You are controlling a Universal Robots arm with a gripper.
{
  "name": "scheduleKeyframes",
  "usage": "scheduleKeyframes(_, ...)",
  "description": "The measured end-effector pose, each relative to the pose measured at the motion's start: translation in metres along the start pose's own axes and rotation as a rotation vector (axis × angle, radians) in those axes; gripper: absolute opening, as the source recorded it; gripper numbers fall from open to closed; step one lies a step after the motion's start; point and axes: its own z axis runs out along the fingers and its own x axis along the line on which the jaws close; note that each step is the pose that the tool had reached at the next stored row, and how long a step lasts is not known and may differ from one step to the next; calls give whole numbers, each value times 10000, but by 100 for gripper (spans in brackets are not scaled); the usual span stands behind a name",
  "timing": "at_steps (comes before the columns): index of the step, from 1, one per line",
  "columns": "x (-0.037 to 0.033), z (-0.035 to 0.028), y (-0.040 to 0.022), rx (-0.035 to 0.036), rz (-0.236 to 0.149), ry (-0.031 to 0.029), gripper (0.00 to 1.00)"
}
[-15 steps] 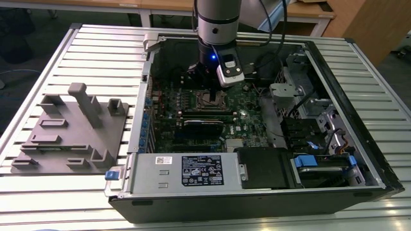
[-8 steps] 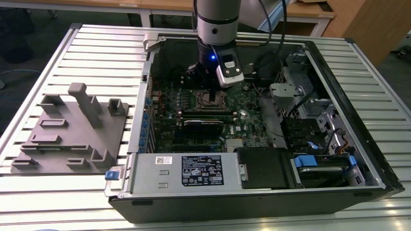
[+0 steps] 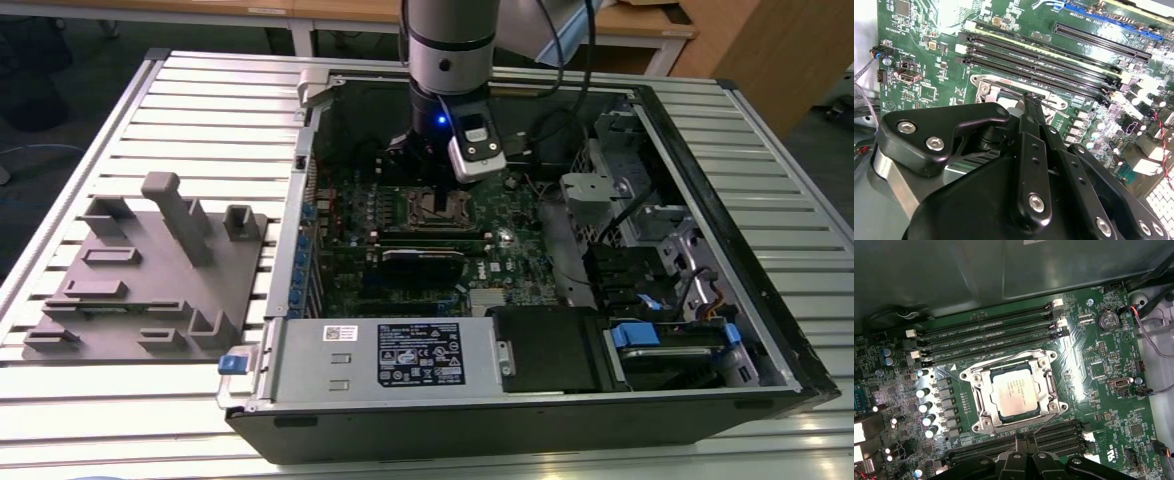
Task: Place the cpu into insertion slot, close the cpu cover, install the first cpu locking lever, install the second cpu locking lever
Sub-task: 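Install the second cpu locking lever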
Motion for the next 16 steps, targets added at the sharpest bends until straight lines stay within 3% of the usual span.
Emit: scheduleKeyframes(16,55,22,-26,-1,-1,-1,10)
